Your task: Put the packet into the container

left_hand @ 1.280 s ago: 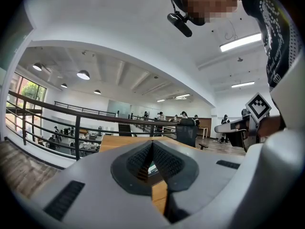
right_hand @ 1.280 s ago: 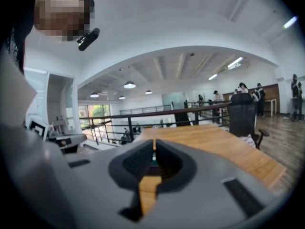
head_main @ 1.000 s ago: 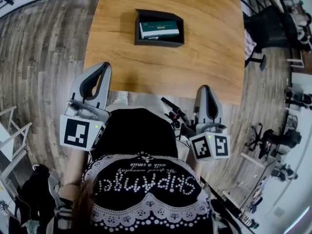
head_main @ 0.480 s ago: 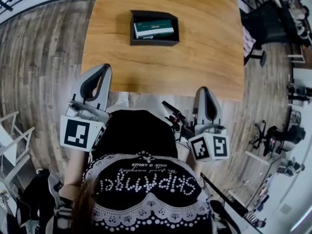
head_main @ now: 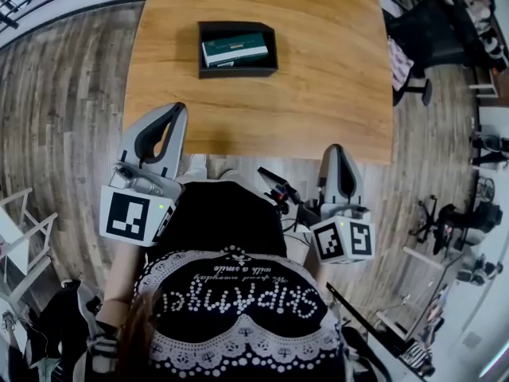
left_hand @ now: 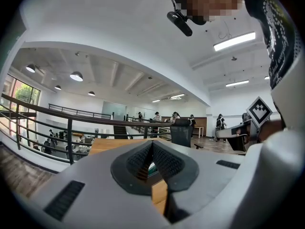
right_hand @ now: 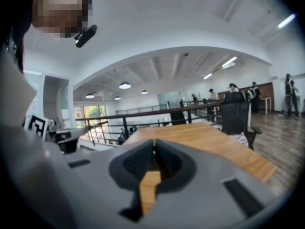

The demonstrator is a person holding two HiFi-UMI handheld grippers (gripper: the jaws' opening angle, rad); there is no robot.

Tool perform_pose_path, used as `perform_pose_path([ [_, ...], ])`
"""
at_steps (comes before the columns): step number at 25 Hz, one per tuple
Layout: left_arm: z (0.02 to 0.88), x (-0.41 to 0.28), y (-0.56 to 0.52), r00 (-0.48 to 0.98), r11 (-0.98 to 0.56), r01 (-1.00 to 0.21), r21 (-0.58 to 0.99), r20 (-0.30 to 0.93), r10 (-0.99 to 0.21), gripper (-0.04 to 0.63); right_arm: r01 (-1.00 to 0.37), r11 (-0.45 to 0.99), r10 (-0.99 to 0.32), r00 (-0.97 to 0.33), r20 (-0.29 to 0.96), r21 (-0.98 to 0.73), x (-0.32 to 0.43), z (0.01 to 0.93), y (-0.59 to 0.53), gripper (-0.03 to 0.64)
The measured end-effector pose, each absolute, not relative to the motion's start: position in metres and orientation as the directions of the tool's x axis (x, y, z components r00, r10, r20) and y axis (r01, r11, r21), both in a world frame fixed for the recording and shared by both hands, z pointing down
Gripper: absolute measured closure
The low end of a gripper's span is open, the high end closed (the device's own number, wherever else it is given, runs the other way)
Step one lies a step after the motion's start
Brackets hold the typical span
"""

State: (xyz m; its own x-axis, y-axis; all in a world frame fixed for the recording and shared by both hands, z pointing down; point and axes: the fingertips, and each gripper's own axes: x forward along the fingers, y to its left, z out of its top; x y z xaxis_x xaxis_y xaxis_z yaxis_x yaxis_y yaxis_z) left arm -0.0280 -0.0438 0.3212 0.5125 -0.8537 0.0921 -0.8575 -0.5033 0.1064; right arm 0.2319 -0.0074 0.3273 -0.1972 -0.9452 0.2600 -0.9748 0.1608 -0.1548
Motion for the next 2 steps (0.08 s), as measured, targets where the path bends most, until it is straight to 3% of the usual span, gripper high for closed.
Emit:
perform_pose_path([
  [2,0.3184,-0.0251,-0.045,0.499,-0.489,-0.865,0.112,0.088,-0.862,0.563,-0.974,0.169,-0.944,-0.204,0.261,-0.148,0.2367,0.3243,-0.0103,0.58],
])
